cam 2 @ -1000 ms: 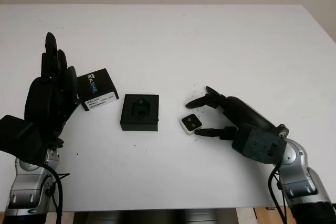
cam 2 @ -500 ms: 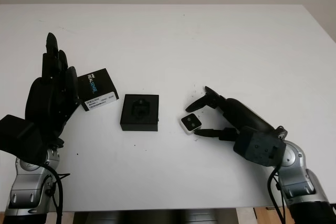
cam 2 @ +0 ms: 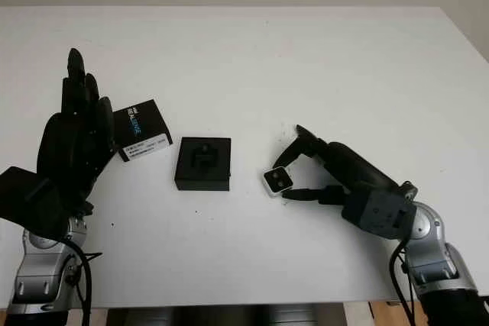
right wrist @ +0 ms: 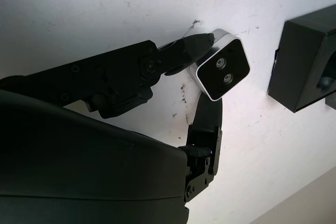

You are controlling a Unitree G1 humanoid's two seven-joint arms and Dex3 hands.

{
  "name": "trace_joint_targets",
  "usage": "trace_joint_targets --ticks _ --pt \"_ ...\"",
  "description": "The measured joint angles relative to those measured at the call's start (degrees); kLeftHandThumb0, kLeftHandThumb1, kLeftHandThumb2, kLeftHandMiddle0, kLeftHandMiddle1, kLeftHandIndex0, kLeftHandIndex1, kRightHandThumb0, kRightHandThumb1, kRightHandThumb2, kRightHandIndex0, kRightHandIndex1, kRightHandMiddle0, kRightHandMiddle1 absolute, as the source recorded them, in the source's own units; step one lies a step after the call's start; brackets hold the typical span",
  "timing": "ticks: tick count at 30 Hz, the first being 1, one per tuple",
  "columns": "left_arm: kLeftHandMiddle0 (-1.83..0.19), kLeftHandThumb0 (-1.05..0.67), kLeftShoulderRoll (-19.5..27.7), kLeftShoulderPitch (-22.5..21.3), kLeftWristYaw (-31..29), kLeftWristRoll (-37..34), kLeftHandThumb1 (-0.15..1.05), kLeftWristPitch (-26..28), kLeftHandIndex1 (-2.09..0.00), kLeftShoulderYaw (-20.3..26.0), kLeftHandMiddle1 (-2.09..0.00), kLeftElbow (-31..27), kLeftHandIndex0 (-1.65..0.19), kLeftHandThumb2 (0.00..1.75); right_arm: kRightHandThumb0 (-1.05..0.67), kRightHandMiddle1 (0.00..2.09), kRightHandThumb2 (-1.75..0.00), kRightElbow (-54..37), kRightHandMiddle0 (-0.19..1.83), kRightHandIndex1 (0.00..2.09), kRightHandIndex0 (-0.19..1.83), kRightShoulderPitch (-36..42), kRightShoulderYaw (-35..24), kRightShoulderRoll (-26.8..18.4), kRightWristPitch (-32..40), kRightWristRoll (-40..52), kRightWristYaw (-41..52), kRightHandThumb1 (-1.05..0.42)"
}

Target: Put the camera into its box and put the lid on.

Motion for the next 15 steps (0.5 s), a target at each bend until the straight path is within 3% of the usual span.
trace_joint_targets --ticks 15 --pt "0.19 -0.71 -0.2 0.0 0.1 0.7 1.05 -0.1 0.0 -0.2 0.0 0.0 0.19 0.65 -0.43 1.47 -0.06 0.2 0.27 0.07 0.14 -0.1 -0.1 1.8 0.1 1.8 -0.7 -0.99"
